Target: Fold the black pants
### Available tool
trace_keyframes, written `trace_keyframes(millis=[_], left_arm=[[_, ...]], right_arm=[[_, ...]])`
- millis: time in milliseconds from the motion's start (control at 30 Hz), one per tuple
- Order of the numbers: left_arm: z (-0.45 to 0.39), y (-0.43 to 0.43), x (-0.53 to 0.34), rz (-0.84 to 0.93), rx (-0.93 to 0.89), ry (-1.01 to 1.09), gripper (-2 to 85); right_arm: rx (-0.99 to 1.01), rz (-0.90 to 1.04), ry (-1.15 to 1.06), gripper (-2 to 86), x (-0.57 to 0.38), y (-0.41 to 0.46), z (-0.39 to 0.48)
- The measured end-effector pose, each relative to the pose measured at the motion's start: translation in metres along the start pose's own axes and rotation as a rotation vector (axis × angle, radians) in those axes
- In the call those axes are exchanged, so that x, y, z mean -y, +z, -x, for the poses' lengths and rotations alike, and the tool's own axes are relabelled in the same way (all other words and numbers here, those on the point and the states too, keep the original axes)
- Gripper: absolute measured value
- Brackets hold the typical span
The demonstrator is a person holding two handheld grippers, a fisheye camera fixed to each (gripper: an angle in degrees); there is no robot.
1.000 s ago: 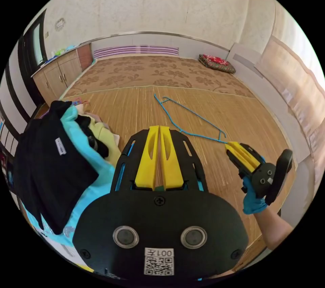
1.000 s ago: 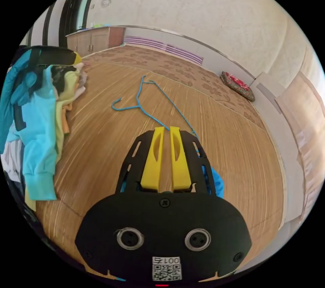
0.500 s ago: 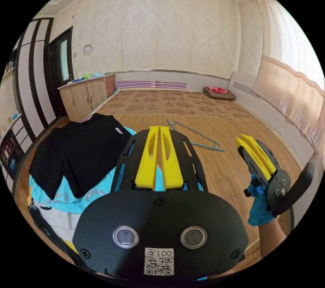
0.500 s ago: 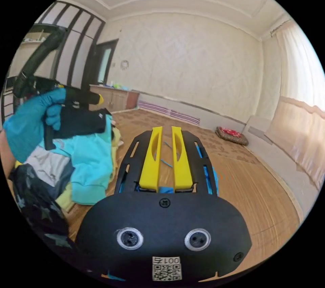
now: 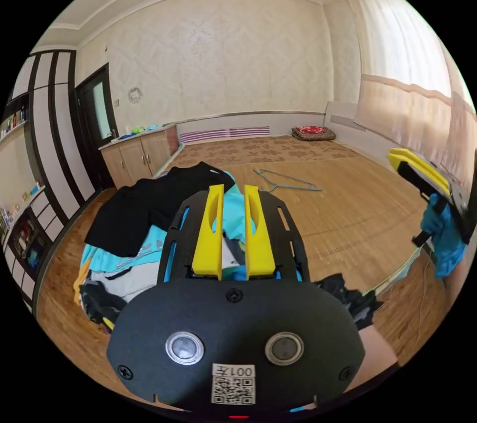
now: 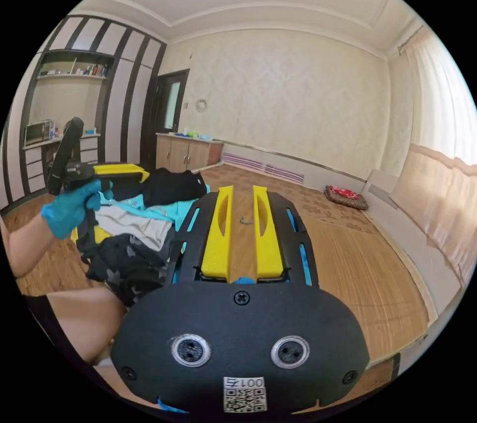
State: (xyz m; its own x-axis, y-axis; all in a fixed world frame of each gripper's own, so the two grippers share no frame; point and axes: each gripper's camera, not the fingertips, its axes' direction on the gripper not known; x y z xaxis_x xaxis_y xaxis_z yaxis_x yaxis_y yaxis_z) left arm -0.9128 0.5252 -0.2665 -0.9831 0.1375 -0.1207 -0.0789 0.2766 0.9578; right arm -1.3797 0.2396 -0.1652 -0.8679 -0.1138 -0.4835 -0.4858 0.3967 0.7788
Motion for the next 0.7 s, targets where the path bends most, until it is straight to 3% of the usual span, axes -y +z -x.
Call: trace_keyframes(millis=[167,467,600,700], left_arm=[[0.017,-0.003,-0.048,0.113,0.02,0.152,3.7],[-0.012,0.037,-0.108,0.331,-0.233,0.396,9.9],[-0.047,0.057,-0.121,0.422,-0.399,0.514,12.1],[-0.067,0.067,-0.134,0.439,-0.414,0.544,11.6]], right_arm=[[0.054,0.13,0.017,7.2,-0.06,0.019,-0.001],[0.265,0.568,-0.046,11.8,-0.166,0.135,0.013],[0.407,0.623,-0.035,12.4,-0.197,0.157,0.021],[0.444,0.65,-0.042,12.3,-0.215,0.169,0.033]])
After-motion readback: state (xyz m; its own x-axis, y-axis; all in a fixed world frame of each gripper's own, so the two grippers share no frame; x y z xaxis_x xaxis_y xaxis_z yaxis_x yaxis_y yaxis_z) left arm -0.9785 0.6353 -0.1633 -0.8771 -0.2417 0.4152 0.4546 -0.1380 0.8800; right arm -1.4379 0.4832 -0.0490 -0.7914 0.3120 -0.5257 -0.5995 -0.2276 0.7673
